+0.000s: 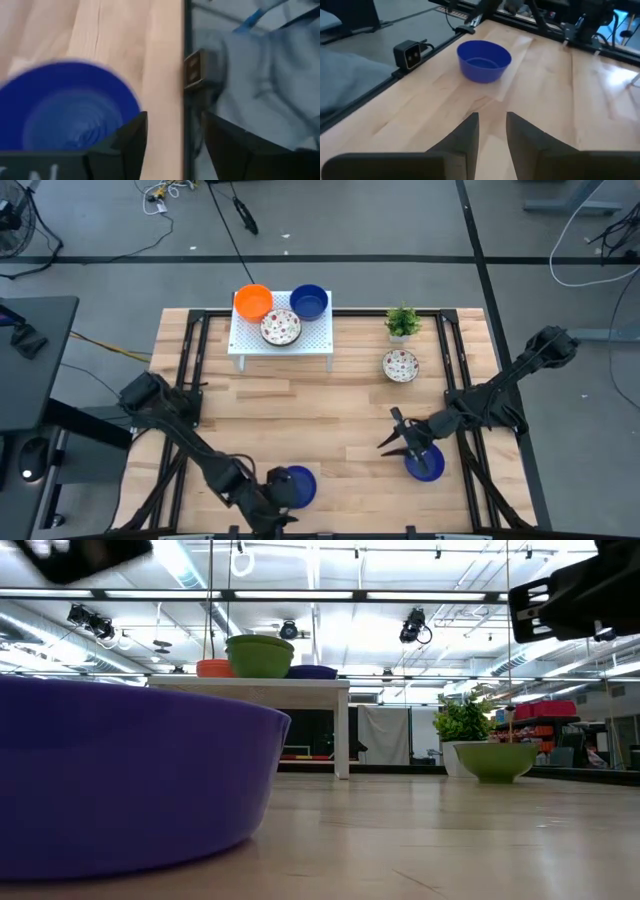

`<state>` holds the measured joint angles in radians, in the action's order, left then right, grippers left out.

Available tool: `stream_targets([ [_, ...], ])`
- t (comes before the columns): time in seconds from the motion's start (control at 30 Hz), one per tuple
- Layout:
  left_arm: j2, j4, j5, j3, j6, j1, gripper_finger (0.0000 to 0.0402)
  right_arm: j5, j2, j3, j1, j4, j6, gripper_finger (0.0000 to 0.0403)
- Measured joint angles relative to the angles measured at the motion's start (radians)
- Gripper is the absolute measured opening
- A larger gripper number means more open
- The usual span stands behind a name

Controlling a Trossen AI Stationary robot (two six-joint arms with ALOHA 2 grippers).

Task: Pick & Place Mini bowls
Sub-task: Stack the blue bowl on top of the blue bowl on the shelf

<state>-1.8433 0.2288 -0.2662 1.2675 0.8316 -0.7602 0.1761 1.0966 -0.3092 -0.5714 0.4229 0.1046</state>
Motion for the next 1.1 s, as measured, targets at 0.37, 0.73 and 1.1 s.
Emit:
stream_targets([
  [0.37, -0.184, 0.178, 0.051, 0.136, -0.053, 0.017, 0.0155, -0.001, 0.0, 0.0, 0.062, 0.022, 0.114, 0.01],
  [0.73, -0.208, 0.225, -0.011, 0.162, -0.244, 0.084, 0.0018, -0.036, 0.0, 0.0, 0.086, 0.054, 0.089, 0.01],
  [1.1, -0.208, -0.019, 0.093, 0.16, -0.733, 0.304, 0.0007, -0.162, 0.0, -0.045, 0.098, -0.086, 0.092, 0.0105],
])
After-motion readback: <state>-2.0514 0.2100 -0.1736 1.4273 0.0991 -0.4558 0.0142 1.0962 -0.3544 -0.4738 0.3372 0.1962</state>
